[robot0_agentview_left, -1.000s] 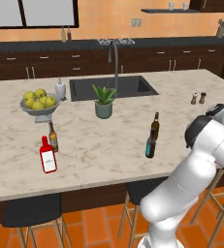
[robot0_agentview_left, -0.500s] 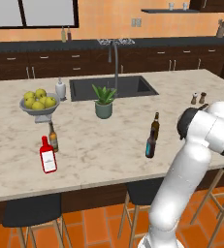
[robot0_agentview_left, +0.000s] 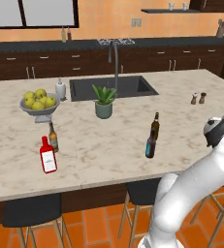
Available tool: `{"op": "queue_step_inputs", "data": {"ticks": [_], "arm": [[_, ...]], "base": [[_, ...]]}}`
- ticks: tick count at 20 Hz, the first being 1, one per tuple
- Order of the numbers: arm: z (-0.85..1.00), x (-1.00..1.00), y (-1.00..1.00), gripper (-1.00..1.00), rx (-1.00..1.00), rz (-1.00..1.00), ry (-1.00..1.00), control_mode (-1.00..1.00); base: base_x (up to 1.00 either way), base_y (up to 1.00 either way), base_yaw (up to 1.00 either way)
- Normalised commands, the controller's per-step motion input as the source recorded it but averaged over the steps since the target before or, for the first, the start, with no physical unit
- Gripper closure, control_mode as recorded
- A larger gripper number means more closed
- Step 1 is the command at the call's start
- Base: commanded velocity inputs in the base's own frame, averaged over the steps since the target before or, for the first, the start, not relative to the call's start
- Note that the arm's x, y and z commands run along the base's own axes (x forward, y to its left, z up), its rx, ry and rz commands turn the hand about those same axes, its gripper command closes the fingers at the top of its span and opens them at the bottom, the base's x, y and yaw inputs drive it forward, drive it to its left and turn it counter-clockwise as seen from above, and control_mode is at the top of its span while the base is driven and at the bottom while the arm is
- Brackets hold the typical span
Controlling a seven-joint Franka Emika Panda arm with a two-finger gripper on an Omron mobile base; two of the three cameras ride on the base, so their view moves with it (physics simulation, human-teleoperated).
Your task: Move the plastic bottles in the middle to the plastics group, and the glass bottles in the middle to the glass group.
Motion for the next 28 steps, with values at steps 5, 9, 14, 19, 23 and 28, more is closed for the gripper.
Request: {"op": "queue_step_inputs", "data": {"ticks": [5, 9, 14, 19, 23, 28], "arm": [[0.00, 0.00, -0.10, 1.00, 0.10, 0.00, 0.06, -1.00], [0.03, 0.00, -0.10, 1.00, 0.05, 0.00, 0.08, -1.00], [0.00, -0.11, -0.16, 1.00, 0.01, -0.01, 0.04, -1.00], [0.00, -0.07, -0.28, 1.00, 0.00, -0.02, 0.00, -1.00], [0.00, 0.00, -0.34, 1.00, 0.00, -0.01, 0.00, -1.00], [0.00, 0.00, -0.30, 1.00, 0.00, -0.02, 0.00, -1.00]], "base": [[0.00, 0.00, 0.00], [0.00, 0.00, 0.00], [0.00, 0.00, 0.00], [0.00, 0.00, 0.00], [0.00, 0.00, 0.00], [0.00, 0.00, 0.00]]}}
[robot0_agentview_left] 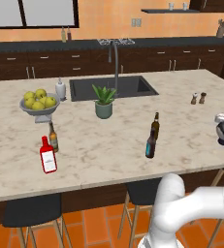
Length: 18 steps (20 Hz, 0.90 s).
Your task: Move the plastic bottles in the middle to the plastics group, and the glass bottles in the middle to the glass group.
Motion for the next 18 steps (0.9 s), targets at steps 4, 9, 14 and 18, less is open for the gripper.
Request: {"op": "queue_step_inputs", "data": {"ticks": [4, 9, 14, 18], "arm": [[-0.19, -0.03, -0.11, 1.00, 0.00, -0.02, 0.00, -1.00], [-0.49, 0.01, 0.19, 1.00, 0.00, 0.00, 0.00, -1.00], [-0.45, 0.00, 0.32, 1.00, 0.00, 0.00, 0.00, -1.00], [-0.35, 0.00, 0.08, -1.00, 0.00, 0.00, 0.00, -1.00]], "base": [[0.00, 0.00, 0.00], [0.00, 0.00, 0.00], [0.00, 0.00, 0.00], [0.00, 0.00, 0.00]]}}
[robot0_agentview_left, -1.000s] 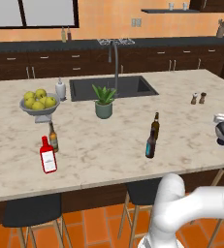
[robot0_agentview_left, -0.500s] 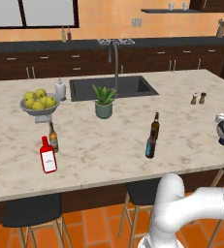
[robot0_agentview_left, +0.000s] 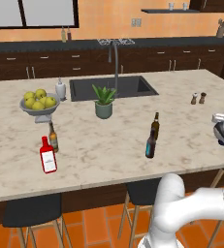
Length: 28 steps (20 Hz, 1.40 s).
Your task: Move the plastic bottles in the middle to the plastics group, and the glass bottles in the middle to the glass group.
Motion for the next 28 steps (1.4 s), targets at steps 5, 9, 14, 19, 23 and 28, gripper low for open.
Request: {"op": "queue_step_inputs", "data": {"ticks": [5, 9, 14, 19, 23, 28], "arm": [[-0.03, -0.03, -0.01, -1.00, 0.00, 0.00, -0.04, -1.00], [0.20, -0.07, 0.00, -1.00, 0.00, 0.00, -0.01, -1.00], [0.49, -0.17, 0.05, -1.00, 0.00, 0.00, -0.01, -1.00], [0.52, -0.50, 0.41, -1.00, 0.00, 0.11, -0.06, -1.00], [0.37, -0.43, 0.81, -1.00, 0.00, 0.24, -0.01, -1.00], [0.23, -0.24, 0.99, -1.00, 0.00, 0.25, 0.04, -1.00]], "base": [[0.00, 0.00, 0.00], [0.00, 0.00, 0.00], [0.00, 0.00, 0.00], [0.00, 0.00, 0.00], [0.00, 0.00, 0.00], [0.00, 0.00, 0.00]]}}
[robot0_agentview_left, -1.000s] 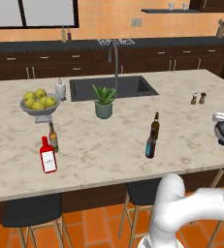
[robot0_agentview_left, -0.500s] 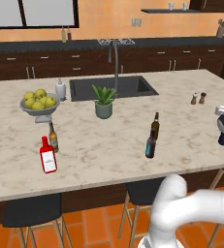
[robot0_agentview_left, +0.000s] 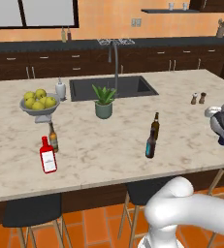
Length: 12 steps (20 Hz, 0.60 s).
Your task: Move the plastic bottles in the middle to the plastics group, and the glass bottles in the middle to the glass group.
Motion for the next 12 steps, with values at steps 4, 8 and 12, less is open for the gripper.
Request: {"op": "queue_step_inputs", "data": {"ticks": [4, 8, 12], "arm": [[0.20, -0.03, 1.00, -1.00, 0.00, 0.18, 0.14, -1.00], [0.26, 0.00, 0.95, -1.00, 0.00, 0.10, 0.12, -1.00], [0.32, 0.00, 0.76, -1.00, 0.00, 0.00, 0.11, -1.00]], "base": [[0.00, 0.00, 0.00], [0.00, 0.00, 0.00], [0.00, 0.00, 0.00]]}}
